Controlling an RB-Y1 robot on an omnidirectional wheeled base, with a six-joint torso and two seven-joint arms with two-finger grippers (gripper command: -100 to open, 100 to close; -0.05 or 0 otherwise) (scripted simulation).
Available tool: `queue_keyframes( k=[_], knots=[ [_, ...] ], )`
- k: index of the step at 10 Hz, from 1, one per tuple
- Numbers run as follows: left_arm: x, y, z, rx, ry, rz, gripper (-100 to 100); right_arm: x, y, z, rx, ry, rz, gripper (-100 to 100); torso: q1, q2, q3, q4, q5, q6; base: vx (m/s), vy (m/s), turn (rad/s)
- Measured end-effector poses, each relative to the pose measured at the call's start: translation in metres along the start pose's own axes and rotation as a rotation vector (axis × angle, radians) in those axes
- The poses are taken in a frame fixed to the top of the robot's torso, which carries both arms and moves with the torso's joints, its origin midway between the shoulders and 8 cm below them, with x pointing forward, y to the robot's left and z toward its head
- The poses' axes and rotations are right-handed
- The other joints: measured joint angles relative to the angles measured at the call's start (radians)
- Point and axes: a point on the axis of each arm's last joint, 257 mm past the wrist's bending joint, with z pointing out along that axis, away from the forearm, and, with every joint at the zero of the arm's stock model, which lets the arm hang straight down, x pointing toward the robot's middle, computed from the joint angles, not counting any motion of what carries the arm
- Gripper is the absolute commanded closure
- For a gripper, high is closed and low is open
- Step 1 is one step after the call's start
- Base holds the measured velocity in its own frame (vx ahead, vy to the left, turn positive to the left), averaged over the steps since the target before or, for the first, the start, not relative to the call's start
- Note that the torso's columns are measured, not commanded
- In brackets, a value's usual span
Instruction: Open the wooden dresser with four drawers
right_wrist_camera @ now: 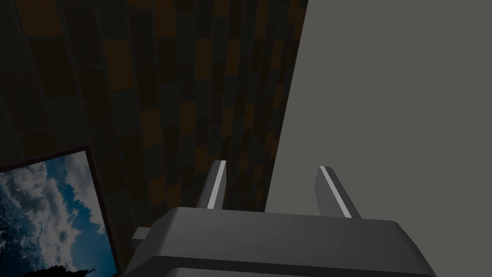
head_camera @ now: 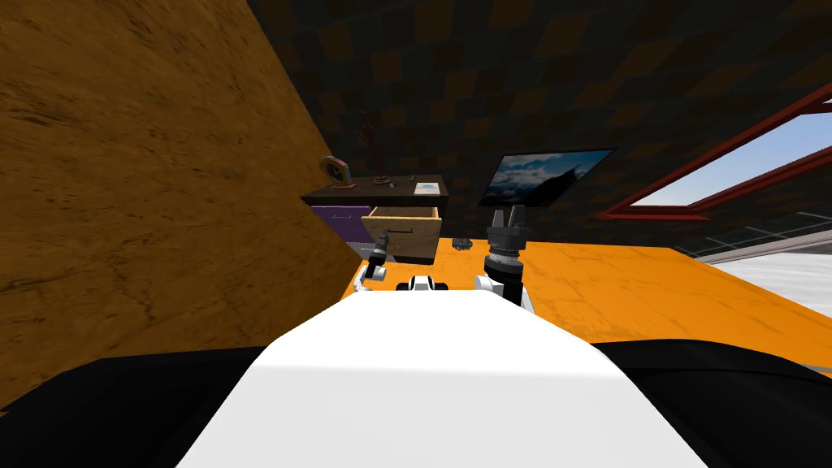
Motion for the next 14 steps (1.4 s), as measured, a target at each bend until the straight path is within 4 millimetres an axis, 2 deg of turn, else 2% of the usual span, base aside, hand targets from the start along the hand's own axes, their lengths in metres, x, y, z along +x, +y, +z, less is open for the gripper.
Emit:
queue_keyframes(
  k=[2,5,7,9,11,14],
  knots=[
    [-0.001,-0.004,0.02,0.024,0.008,-0.004,100,0.0,0.0,0.0,0.0,0.0,0.0,0,-0.002,0.009,0.005,0.006,-0.002,0.001,-0.09,-0.016,0.019],
    [0.001,0.011,0.026,0.008,0.015,-0.003,100,0.0,0.0,0.0,0.0,0.0,0.0,0,-0.001,-0.002,-0.001,-0.003,0.001,0.002,-0.053,-0.009,0.024],
    [-0.002,0.008,0.045,0.026,0.023,-0.006,100,0.0,0.0,0.0,0.0,0.0,0.0,0,-0.002,0.006,0.003,0.002,-0.001,0.002,-0.096,-0.012,0.033],
    [0.0,0.017,0.045,0.011,0.028,-0.006,100,0.0,0.0,0.0,0.0,0.0,0.0,0,-0.001,-0.002,-0.002,-0.002,0.0,0.003,-0.057,-0.005,0.022],
    [-0.003,0.012,0.066,0.033,0.033,-0.008,100,0.0,0.0,0.0,0.0,0.0,0.0,0,-0.003,0.007,0.004,0.005,-0.002,0.001,-0.089,-0.025,0.025],
    [-0.005,0.026,0.068,0.009,0.039,-0.007,100,0.0,0.0,0.0,0.0,0.0,0.0,0,0.001,-0.002,-0.002,-0.002,0.001,0.001,-0.037,-0.006,0.015]
  ],
)
